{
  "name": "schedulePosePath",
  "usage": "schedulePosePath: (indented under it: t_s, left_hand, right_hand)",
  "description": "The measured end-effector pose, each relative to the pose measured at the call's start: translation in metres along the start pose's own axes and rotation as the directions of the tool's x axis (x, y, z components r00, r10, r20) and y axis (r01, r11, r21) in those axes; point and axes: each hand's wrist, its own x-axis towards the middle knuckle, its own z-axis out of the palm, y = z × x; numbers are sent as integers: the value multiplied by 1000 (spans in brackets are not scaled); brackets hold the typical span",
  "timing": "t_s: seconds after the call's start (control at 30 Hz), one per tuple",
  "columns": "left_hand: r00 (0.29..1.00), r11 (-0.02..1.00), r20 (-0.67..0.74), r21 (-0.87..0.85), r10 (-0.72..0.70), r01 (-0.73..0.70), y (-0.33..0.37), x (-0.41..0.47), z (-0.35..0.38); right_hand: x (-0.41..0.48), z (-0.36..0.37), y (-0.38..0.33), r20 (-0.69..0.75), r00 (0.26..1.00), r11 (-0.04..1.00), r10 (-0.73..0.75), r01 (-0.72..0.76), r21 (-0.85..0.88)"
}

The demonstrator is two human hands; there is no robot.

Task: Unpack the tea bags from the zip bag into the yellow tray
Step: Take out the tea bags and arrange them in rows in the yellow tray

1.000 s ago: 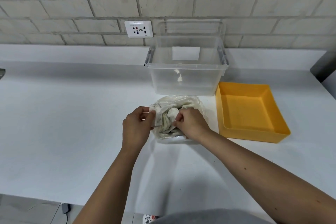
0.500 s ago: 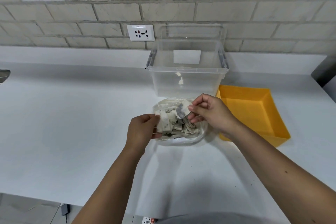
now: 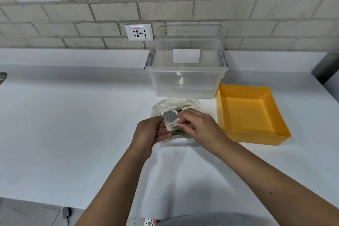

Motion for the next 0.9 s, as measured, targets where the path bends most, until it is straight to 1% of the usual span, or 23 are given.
schedulePosePath:
  t_s: [0.17, 0.27, 0.37, 0.47, 0.5, 0.53, 0.6, 0.63, 0.7, 0.8, 0.9]
  left_hand:
    - [1000, 999, -2, 38, 28, -28, 0, -2, 1]
    - [996, 993, -57, 98, 69, -63, 2, 3, -1]
    - [982, 974, -116, 187, 150, -127, 4, 5, -3]
    - [950, 939, -142, 246, 280, -240, 8, 8, -9]
    - [923, 912, -155, 279, 351, -300, 9, 9, -13]
    - [888, 864, -154, 350, 433, -360, 10, 10, -19]
    - [820, 720, -62, 519, 570, -461, 10, 9, -28]
    - [797, 657, -4, 568, 604, -496, 10, 7, -31]
    - [764, 581, 68, 607, 642, -542, 8, 6, -37]
    - [730, 518, 79, 654, 679, -552, 5, 8, -43]
    - [739, 552, 19, 652, 674, -520, 2, 10, -47]
  right_hand:
    - [3, 4, 0, -14, 1000, 1000, 8, -7, 2]
    - [2, 4, 1, 2, 1000, 1000, -12, 12, 18]
    - [0, 3, 1, 31, 999, 999, -8, 7, 40]
    - [1, 1, 6, 51, 995, 989, 84, -90, 121]
    - [2, 0, 8, 47, 990, 981, 131, -136, 141]
    - [4, -1, 11, 34, 980, 968, 195, -198, 156]
    - [10, -3, 14, 8, 941, 929, 338, -335, 160]
    - [14, -3, 16, -2, 922, 914, 387, -383, 130]
    - [22, 1, 17, -5, 898, 896, 441, -440, 58]
    - [35, 11, 12, 40, 855, 849, 517, -518, 107]
    - [42, 20, 8, 37, 848, 842, 529, -530, 96]
